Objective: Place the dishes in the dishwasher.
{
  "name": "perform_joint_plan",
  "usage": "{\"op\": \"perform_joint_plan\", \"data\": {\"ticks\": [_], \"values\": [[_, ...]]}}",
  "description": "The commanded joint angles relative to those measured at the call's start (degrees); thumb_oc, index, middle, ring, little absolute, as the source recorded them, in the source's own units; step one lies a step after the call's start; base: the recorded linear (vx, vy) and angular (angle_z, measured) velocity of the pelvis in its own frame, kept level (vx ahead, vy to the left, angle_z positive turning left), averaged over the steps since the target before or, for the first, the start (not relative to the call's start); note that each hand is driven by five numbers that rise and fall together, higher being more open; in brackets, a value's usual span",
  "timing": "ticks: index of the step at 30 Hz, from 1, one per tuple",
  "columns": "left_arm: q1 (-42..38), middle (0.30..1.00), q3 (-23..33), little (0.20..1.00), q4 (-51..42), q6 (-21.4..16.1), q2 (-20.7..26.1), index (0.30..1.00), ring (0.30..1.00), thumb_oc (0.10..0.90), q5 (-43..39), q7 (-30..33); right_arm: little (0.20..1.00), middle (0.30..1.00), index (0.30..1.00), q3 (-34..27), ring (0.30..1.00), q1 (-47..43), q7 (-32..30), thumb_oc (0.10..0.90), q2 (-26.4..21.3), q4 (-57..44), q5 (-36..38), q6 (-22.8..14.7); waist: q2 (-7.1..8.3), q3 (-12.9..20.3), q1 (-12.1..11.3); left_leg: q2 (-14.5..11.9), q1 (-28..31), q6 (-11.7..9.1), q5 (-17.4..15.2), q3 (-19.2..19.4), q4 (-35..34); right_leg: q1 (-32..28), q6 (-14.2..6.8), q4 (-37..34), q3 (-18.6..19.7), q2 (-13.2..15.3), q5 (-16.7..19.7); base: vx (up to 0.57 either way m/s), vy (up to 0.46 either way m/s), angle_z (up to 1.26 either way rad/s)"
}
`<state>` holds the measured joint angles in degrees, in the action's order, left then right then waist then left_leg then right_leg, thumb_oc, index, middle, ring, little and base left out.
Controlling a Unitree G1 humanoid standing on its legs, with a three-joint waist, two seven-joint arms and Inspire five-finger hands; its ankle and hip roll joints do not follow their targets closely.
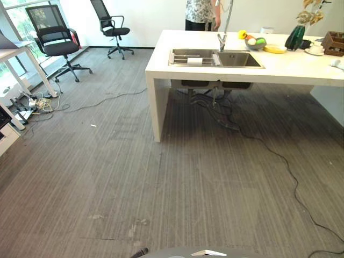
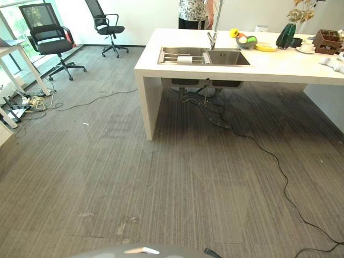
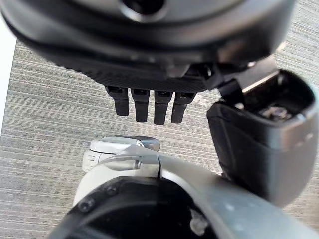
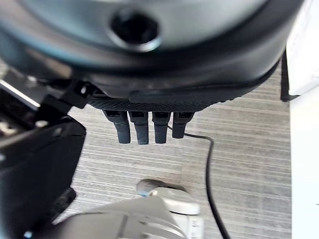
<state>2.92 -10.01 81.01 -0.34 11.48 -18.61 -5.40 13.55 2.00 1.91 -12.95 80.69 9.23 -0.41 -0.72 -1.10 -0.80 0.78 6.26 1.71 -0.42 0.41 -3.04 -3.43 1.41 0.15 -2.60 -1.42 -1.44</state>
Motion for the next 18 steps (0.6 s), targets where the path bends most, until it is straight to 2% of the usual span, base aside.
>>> {"op": "perform_joint_plan", "data": {"ticks": [1,10,18], "values": [[-4.6,0.9,-0.5,0.9,0.3,-1.7,-2.3,0.9,0.9,0.8,1.0,-0.8,0.9,0.9,0.9,2.0,0.9,-4.3,0.6,0.8,-0.9,1.9,0.0,-0.3,0.6,-2.5,0.0,0.3,0.6,-2.8,-2.2,0.9,-2.0,-5.3,-5.6,-5.1,-1.4,2.4,-1.8,0.0,0.0,0.0],[-5.0,0.9,-0.1,0.9,0.1,-2.2,-1.8,0.9,0.9,0.8,0.4,0.1,0.9,0.9,0.9,5.3,0.9,-5.6,0.1,0.8,-1.4,0.4,-4.5,-0.6,0.69,-2.9,0.1,0.2,0.5,-3.0,-2.0,1.3,-2.0,-5.1,-5.5,-5.1,-1.2,2.4,-1.7,0.0,0.0,0.0],[-4.9,0.9,0.3,0.9,0.7,-2.2,-1.3,0.9,0.9,0.8,0.7,0.8,0.9,0.9,0.9,4.9,0.9,-6.2,-0.4,0.8,-1.8,0.2,-4.1,-0.8,0.69,-2.8,0.5,0.2,0.3,-3.0,-1.8,1.5,-2.0,-4.8,-5.3,-5.1,-0.8,2.2,-1.5,0.0,-0.002,0.0]]}}
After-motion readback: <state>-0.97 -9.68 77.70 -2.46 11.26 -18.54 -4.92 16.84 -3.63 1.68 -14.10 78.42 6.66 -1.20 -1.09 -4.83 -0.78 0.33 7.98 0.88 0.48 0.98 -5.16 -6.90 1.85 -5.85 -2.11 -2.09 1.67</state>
